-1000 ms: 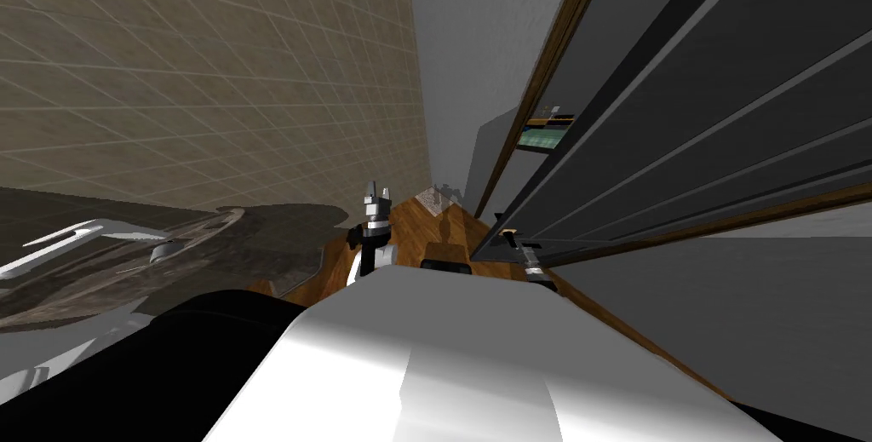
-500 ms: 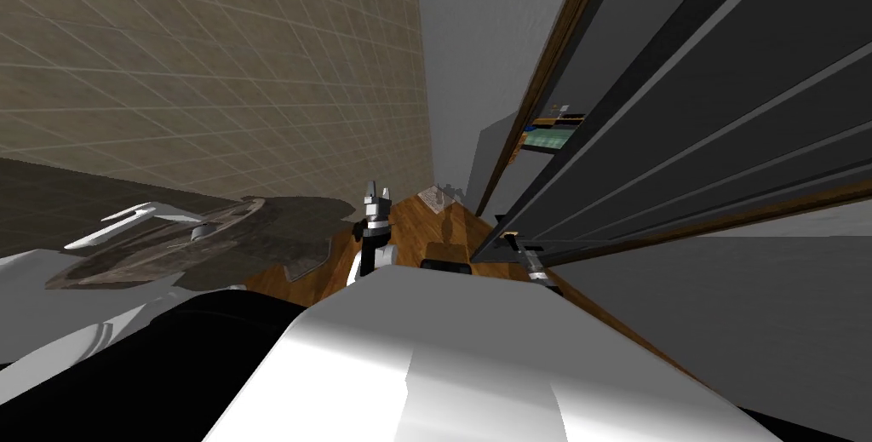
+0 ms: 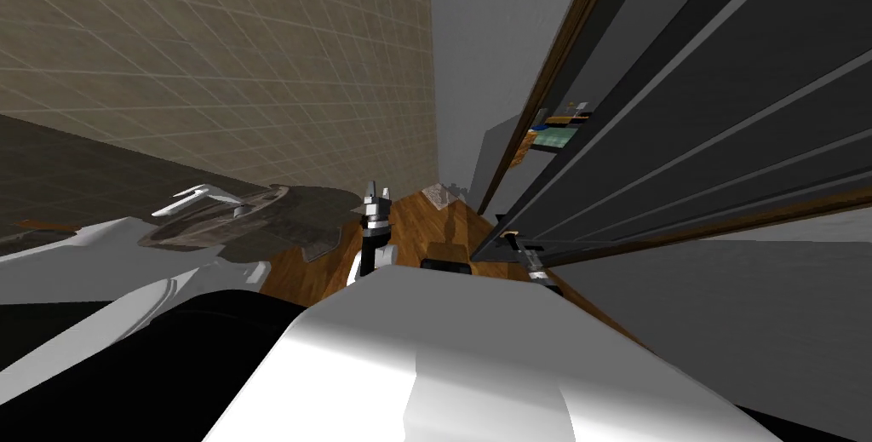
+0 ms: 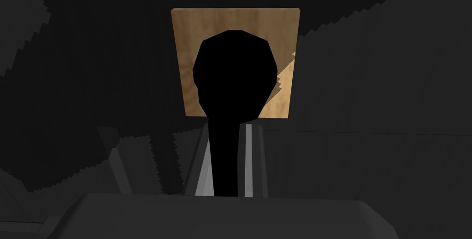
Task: Pull the door open
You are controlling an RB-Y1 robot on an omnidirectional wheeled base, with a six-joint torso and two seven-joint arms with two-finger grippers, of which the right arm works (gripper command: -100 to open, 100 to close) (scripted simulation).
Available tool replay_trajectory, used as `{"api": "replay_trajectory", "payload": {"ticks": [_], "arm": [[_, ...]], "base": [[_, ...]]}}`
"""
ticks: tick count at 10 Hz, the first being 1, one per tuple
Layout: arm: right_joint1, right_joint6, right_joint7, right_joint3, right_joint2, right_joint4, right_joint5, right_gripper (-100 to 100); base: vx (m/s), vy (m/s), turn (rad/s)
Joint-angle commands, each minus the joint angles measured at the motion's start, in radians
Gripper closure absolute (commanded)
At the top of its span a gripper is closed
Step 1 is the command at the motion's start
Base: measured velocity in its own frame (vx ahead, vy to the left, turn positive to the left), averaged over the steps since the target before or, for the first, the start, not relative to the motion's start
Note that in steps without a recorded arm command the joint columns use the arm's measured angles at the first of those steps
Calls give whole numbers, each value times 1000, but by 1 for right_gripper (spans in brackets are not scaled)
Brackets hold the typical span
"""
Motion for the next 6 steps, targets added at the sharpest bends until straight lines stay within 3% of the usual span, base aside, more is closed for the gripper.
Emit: {"api": "replay_trajectory", "payload": {"ticks": [1,6], "arm": [[2,-6,0,2,1,7,2,100],[-6,-22,-1,3,-3,27,5,100]], "base": [[-233,-78,170],[-203,-86,161]]}}
